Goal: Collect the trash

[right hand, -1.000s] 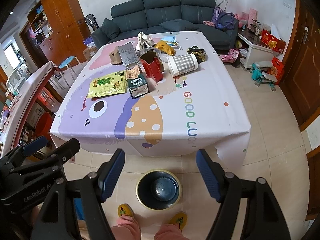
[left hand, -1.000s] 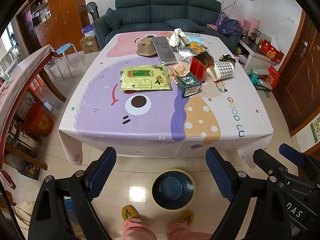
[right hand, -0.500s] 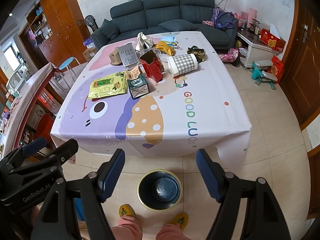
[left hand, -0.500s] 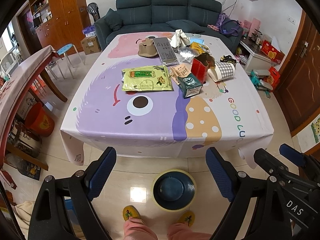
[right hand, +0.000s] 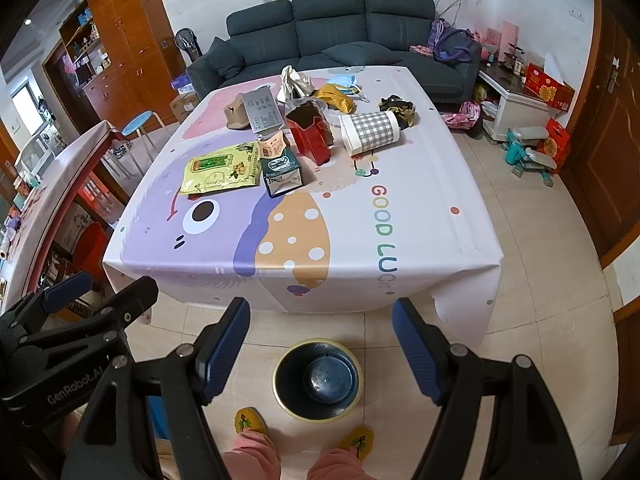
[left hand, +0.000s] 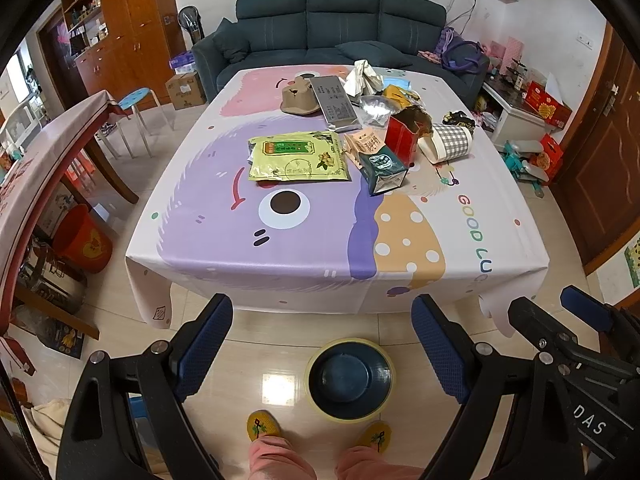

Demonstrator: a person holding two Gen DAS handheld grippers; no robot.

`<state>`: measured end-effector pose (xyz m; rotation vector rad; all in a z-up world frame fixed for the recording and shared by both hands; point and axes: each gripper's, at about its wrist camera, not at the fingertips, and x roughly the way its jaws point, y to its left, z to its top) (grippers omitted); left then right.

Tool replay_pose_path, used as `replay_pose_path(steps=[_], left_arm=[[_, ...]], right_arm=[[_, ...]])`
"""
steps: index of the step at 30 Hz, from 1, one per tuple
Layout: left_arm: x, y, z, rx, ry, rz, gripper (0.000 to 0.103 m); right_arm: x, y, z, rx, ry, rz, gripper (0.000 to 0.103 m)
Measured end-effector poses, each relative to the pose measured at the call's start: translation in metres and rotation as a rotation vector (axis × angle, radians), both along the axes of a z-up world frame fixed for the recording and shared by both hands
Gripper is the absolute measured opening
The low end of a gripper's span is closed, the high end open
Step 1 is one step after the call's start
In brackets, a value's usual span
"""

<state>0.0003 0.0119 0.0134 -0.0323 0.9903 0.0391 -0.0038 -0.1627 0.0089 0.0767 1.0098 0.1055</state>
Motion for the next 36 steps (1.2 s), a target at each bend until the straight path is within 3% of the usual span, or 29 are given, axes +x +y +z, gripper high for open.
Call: replay_pose_path(steps=[21,36], left_arm=[[-0.003,0.0,-0.001,0.002,-0.007,0.006,0.09],[-0.007,0.012,0.011,0.008,-0.047,0.099,0.09]], right_arm=[[-0.004,0.001,0.0,0.006,0.001,0.001,0.074],[0.005,-0.003,0.009,0.033,-0.036,0.045,0.074]])
